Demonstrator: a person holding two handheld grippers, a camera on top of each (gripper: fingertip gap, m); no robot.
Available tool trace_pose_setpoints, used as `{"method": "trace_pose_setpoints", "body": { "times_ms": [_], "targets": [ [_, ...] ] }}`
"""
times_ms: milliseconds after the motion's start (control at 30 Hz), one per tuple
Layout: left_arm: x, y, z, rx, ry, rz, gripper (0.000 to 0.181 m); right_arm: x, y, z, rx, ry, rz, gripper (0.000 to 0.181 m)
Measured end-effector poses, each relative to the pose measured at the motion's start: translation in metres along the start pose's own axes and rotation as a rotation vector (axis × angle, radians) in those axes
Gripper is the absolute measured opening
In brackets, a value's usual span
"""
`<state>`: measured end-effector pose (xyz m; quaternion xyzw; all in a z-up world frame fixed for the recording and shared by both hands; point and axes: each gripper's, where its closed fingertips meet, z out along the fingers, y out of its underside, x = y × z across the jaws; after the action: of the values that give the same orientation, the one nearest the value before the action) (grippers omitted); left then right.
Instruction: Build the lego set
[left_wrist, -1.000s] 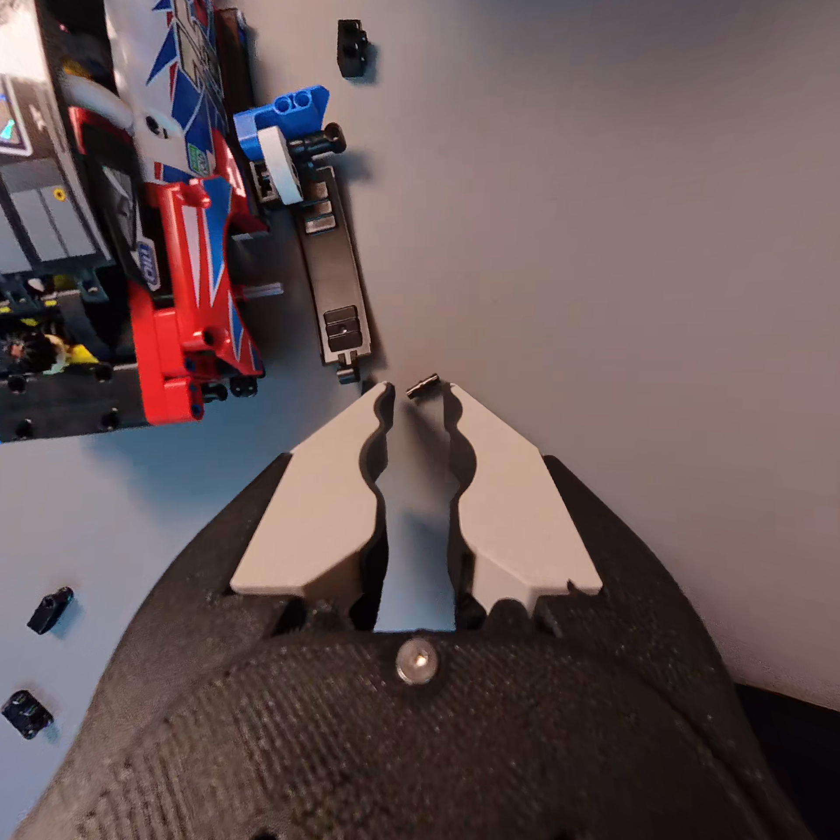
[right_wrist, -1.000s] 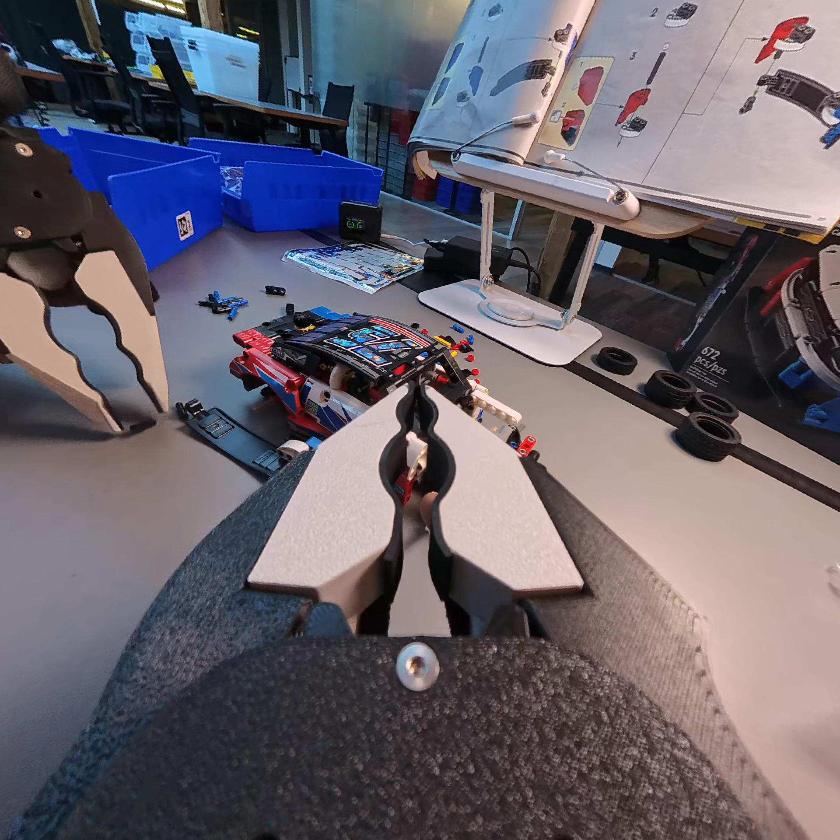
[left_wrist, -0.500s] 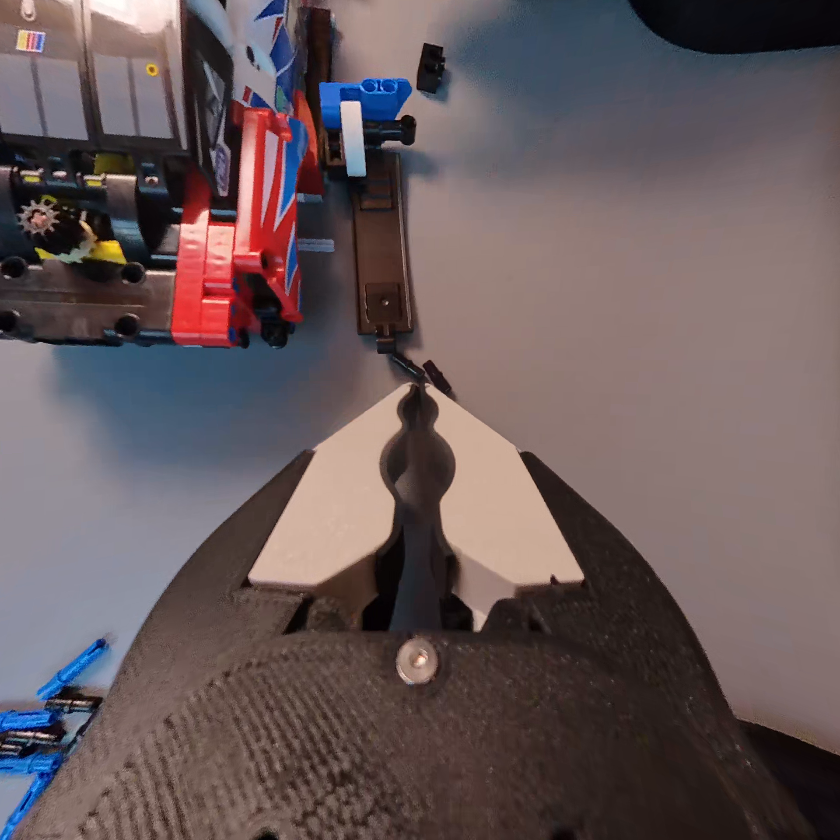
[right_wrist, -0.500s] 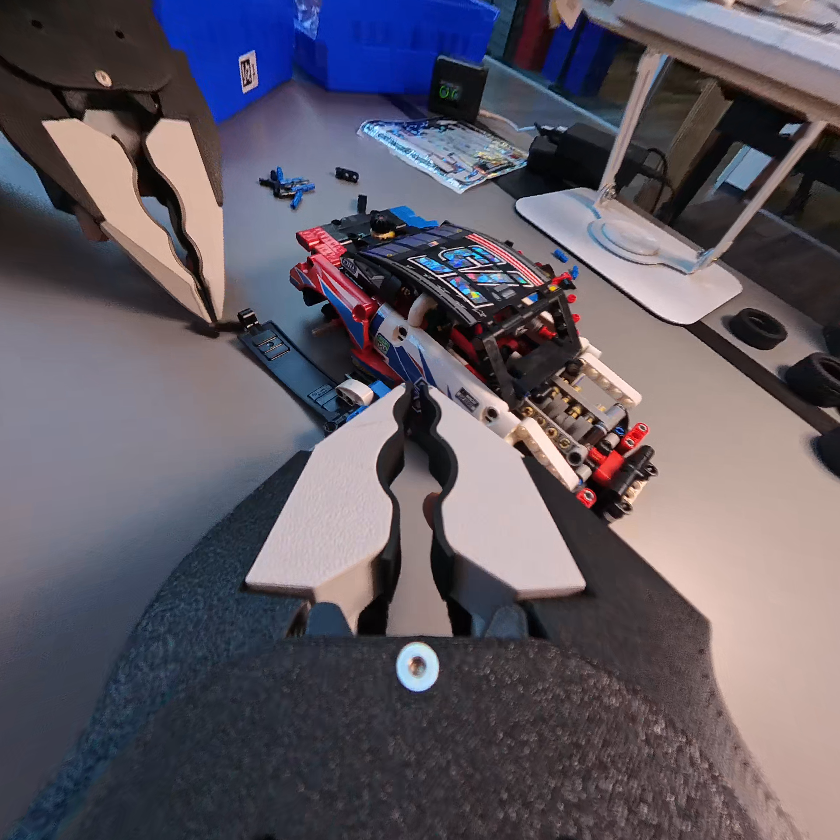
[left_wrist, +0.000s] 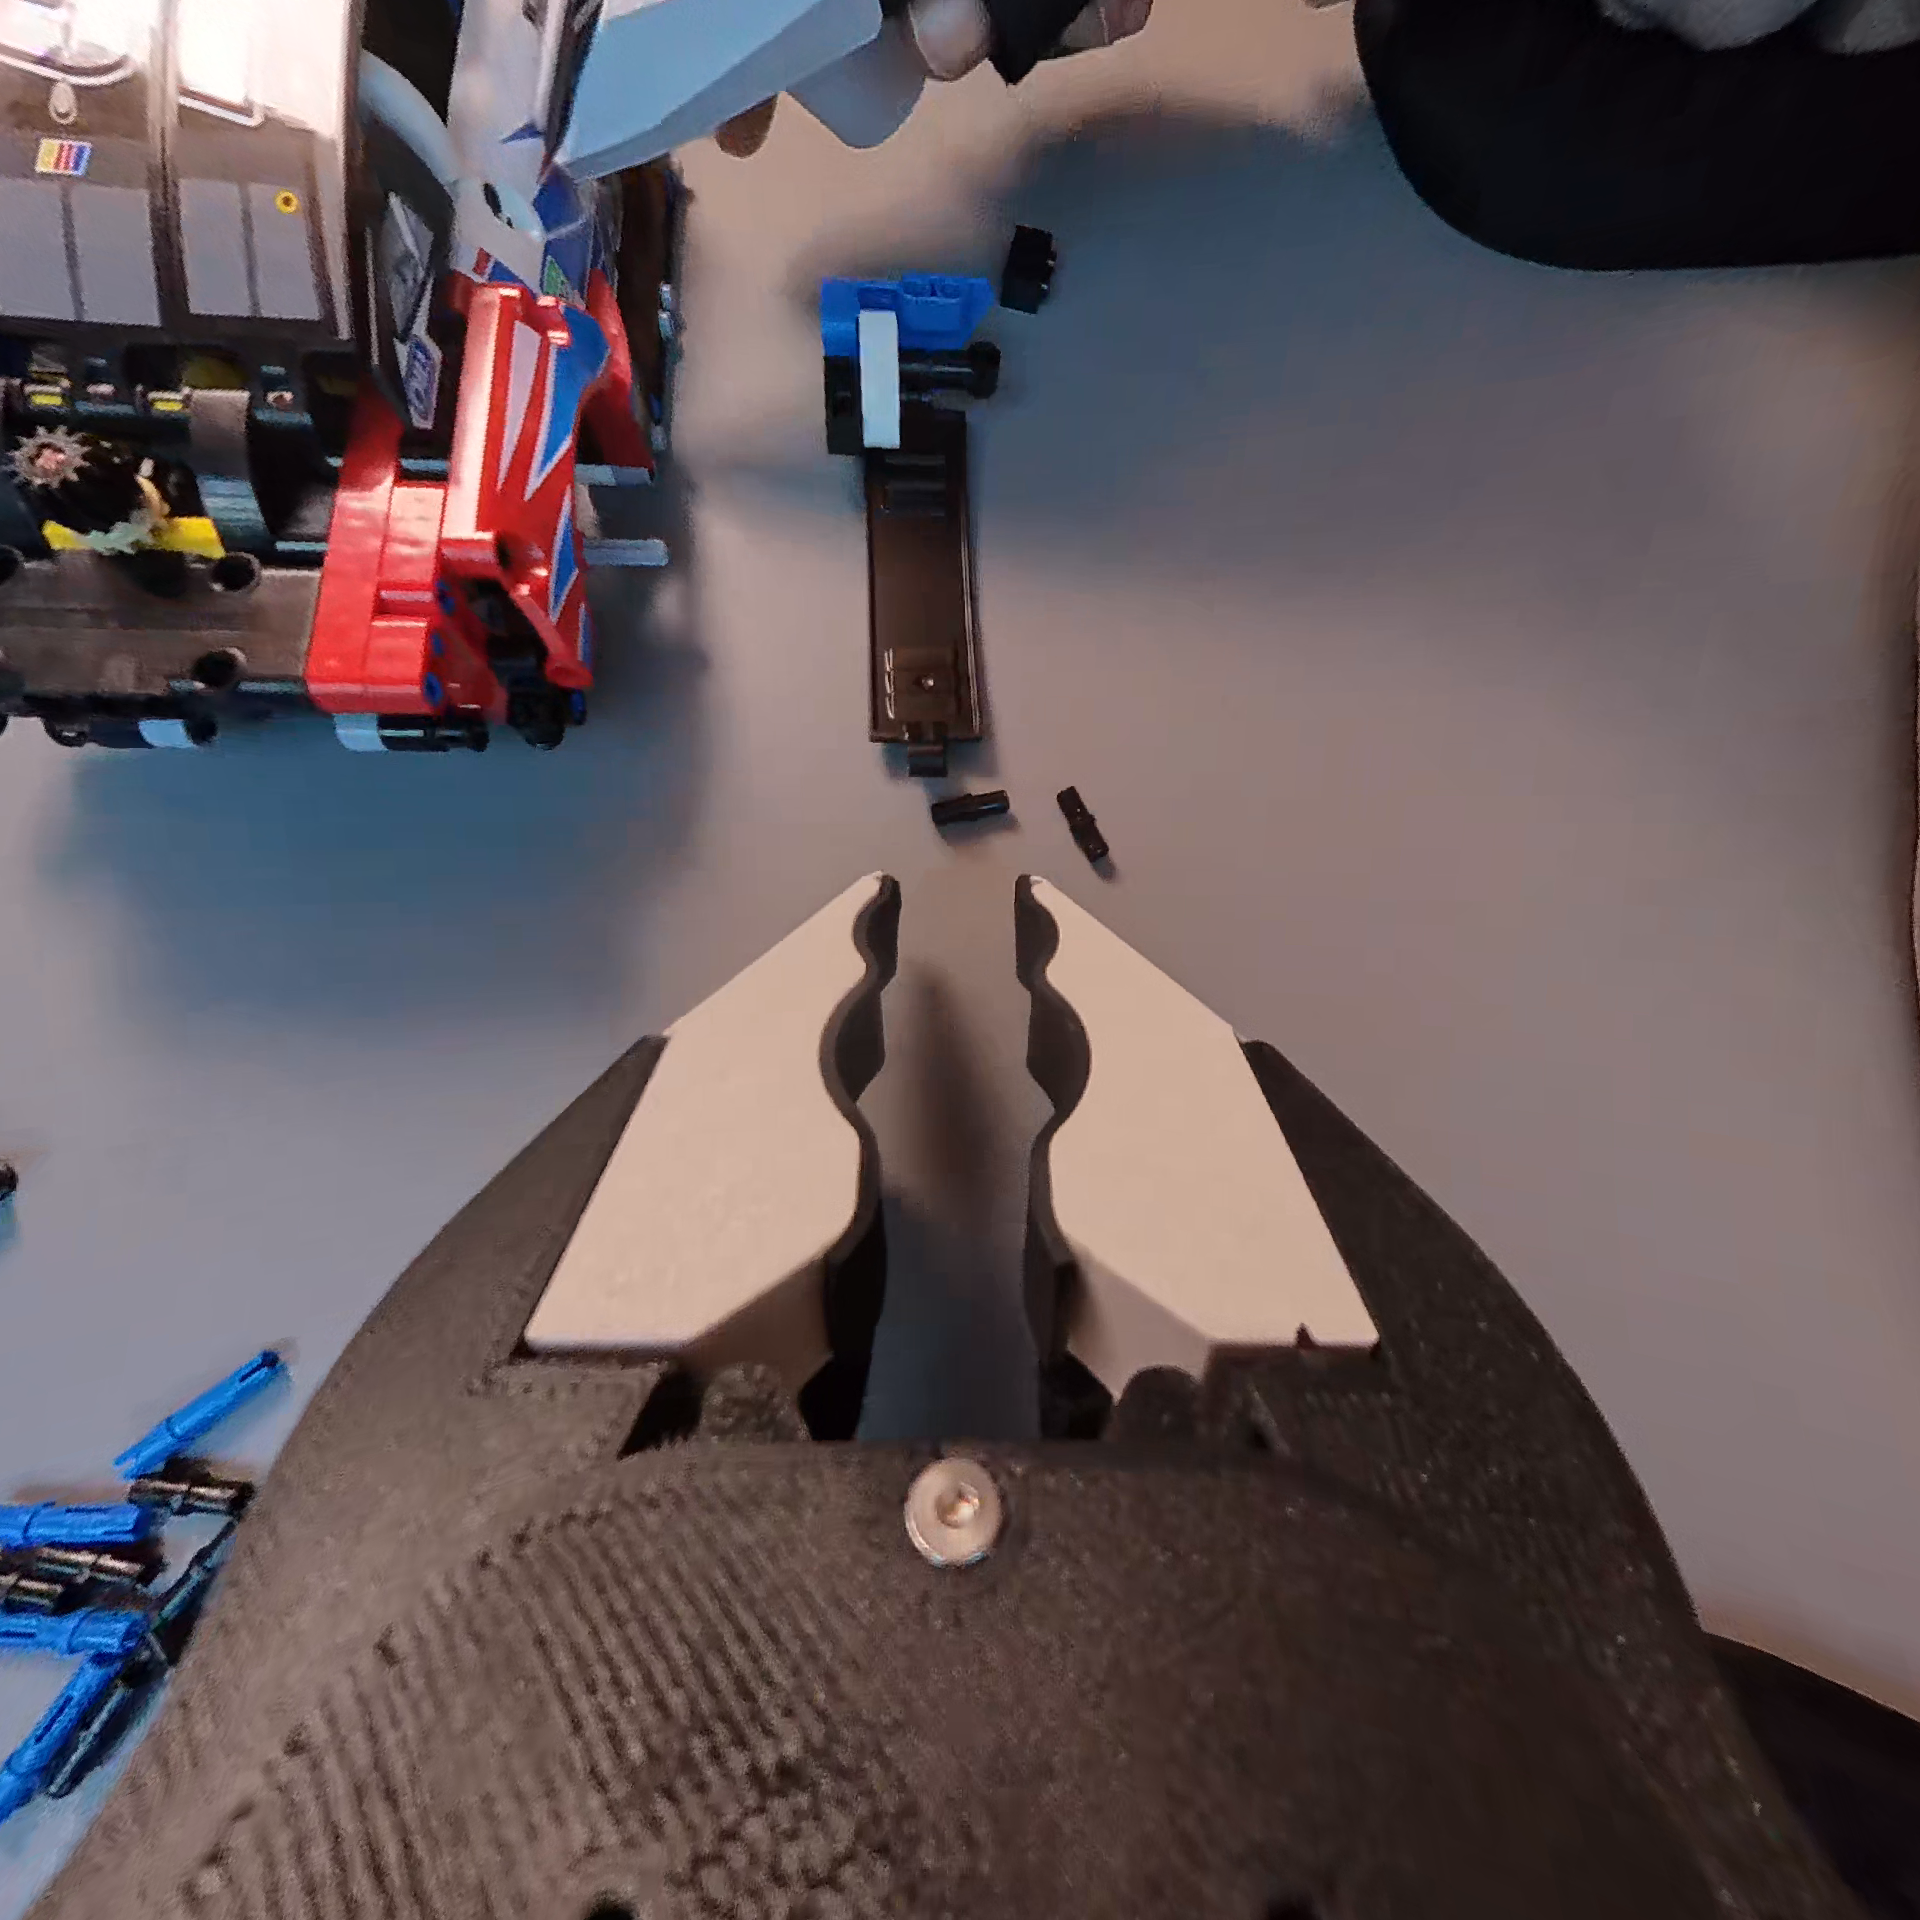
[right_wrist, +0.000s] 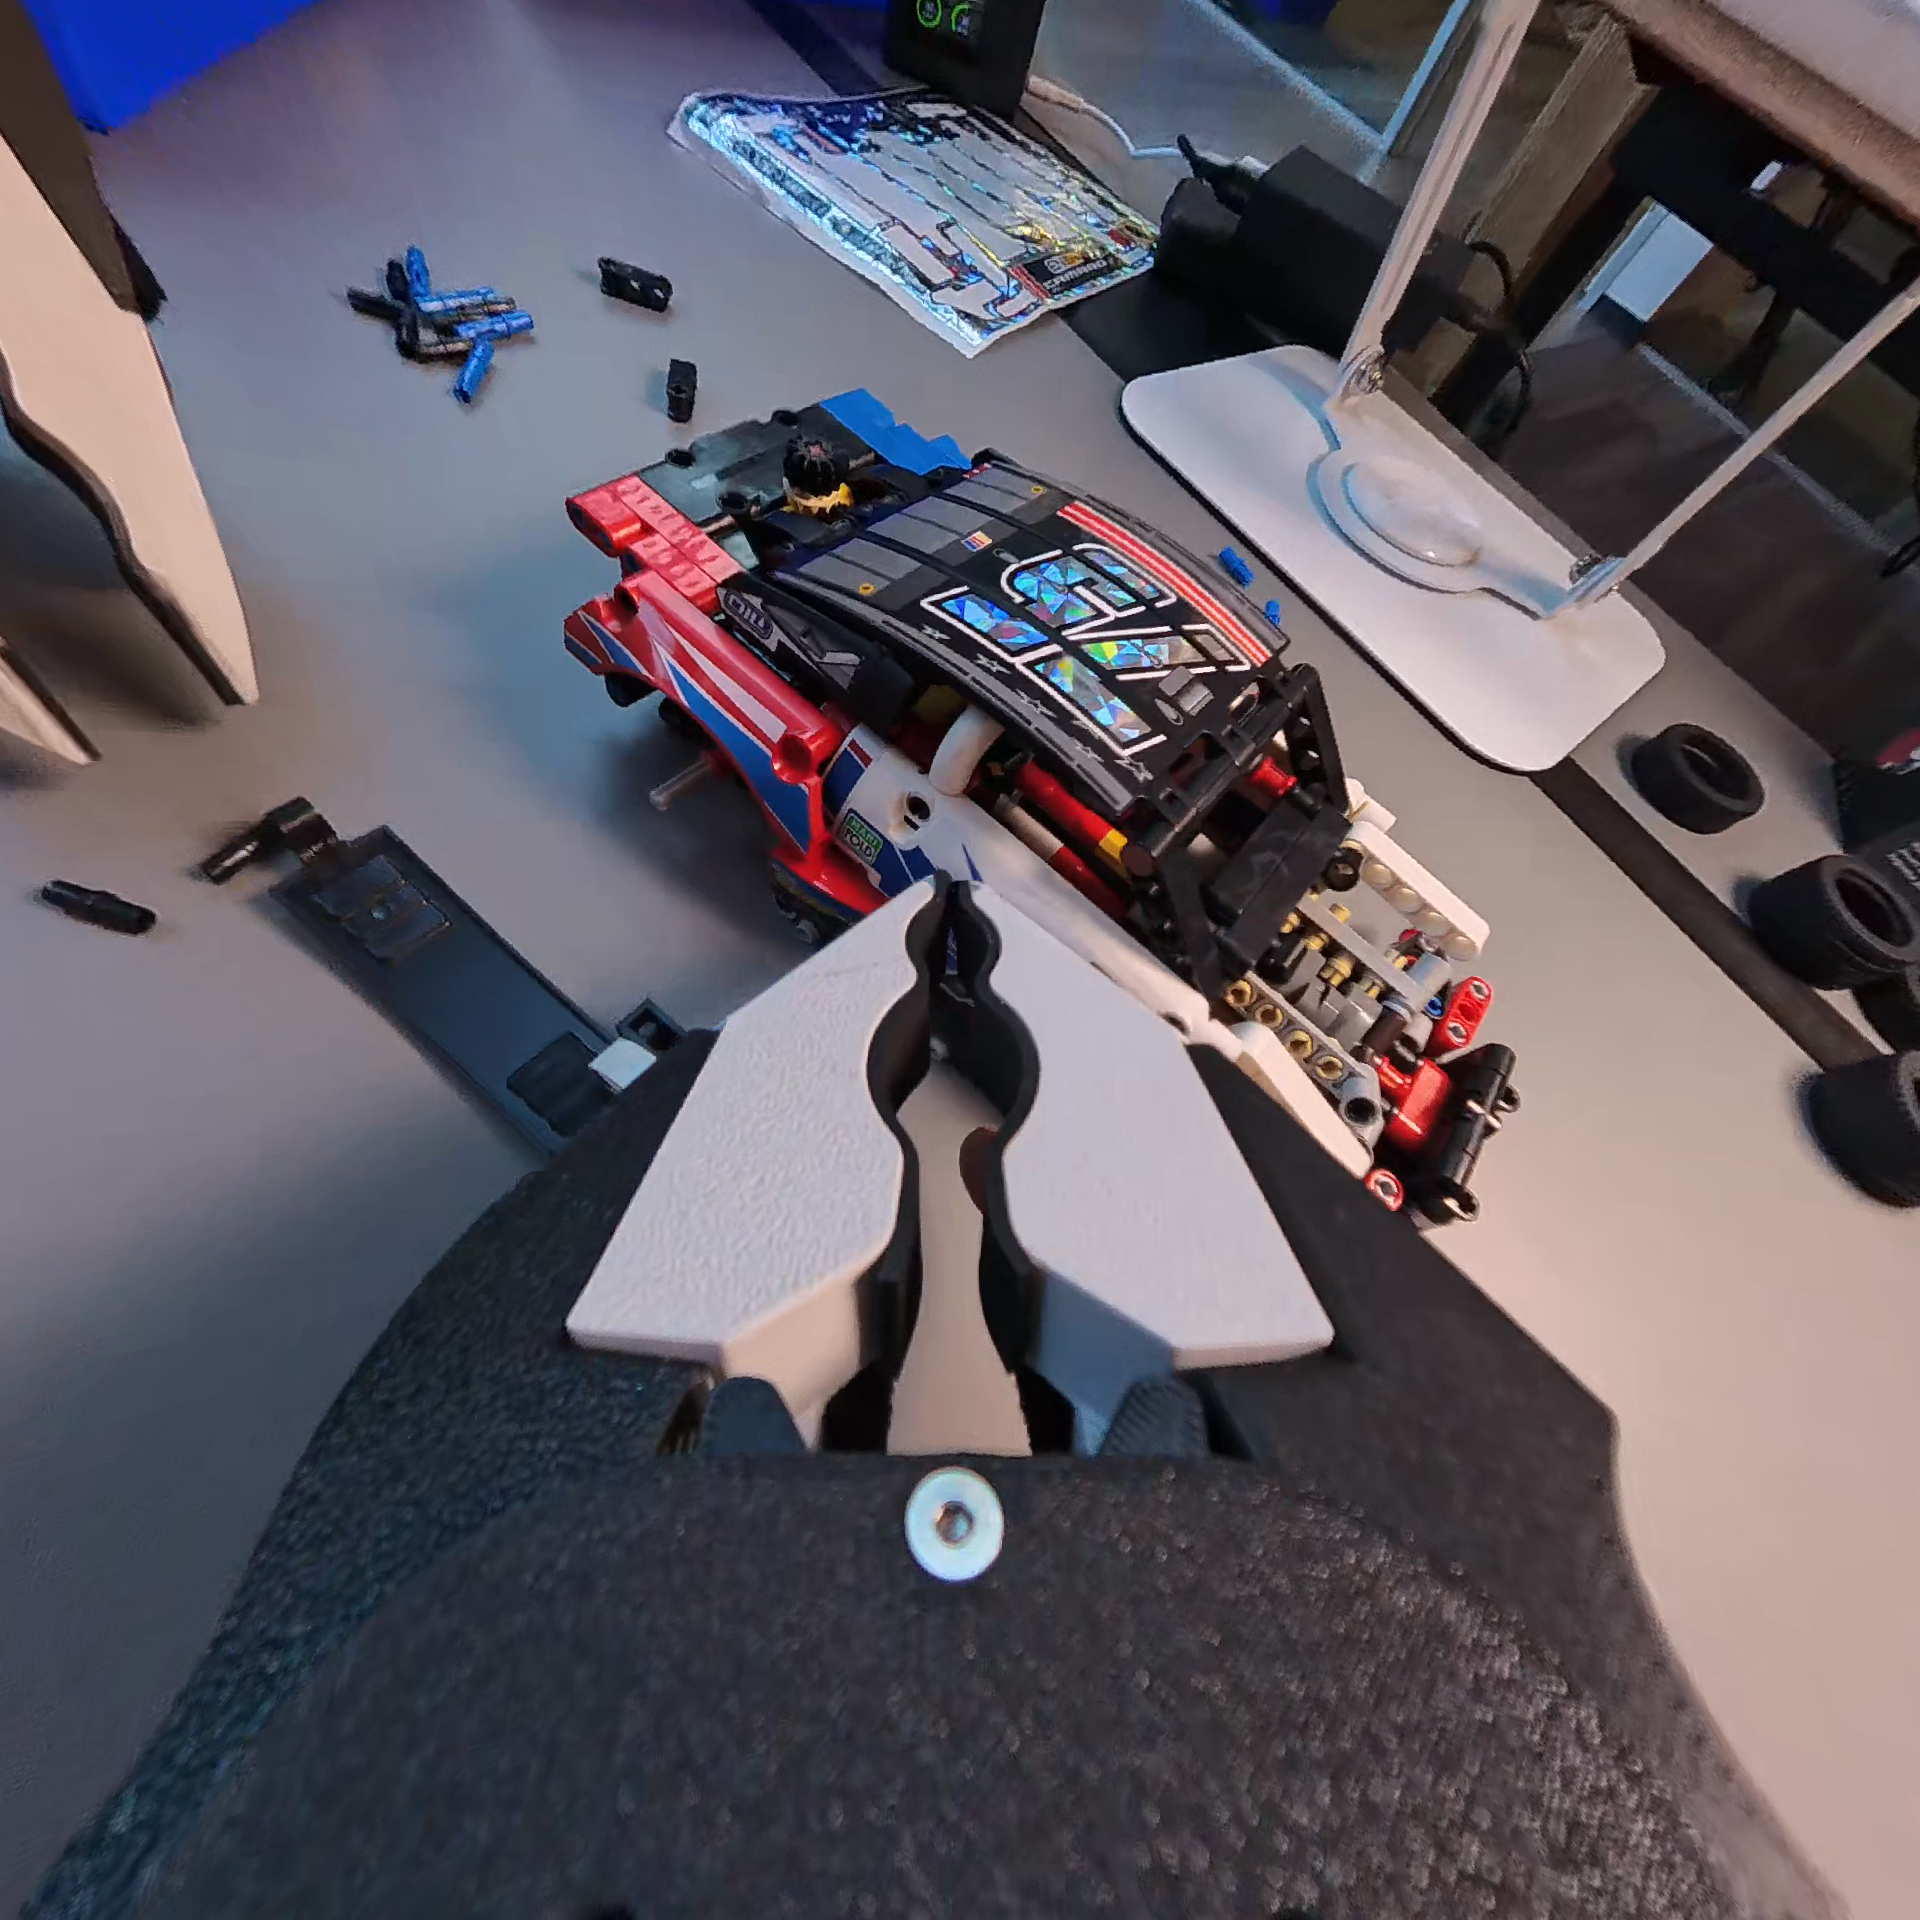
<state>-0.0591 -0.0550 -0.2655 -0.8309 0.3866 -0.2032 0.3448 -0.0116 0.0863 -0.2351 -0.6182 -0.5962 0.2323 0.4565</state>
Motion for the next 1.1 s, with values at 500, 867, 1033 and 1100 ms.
{"method": "trace_pose_setpoints", "body": {
  "times_ms": [500, 867, 1033, 1100],
  "targets": [
    [-0.056, -0.035, -0.185, 0.440, -0.607, -0.033, 0.032, 0.029, -0.037, -0.118, 0.493, 0.118, 0.246, 0.044],
    [-0.155, 0.174, -0.329, -0.320, -0.692, -0.642, 0.031, 0.026, -0.027, -0.115, 0.446, 0.112, 0.194, 0.029],
    [-0.160, 0.214, -0.286, -0.475, -0.542, -0.746, 0.028, 0.022, -0.022, -0.111, 0.420, 0.116, 0.169, 0.024],
    [-0.168, 0.219, -0.276, -0.494, -0.545, -0.734, 0.028, 0.023, -0.020, -0.109, 0.414, 0.115, 0.171, 0.023]
  ]
}}
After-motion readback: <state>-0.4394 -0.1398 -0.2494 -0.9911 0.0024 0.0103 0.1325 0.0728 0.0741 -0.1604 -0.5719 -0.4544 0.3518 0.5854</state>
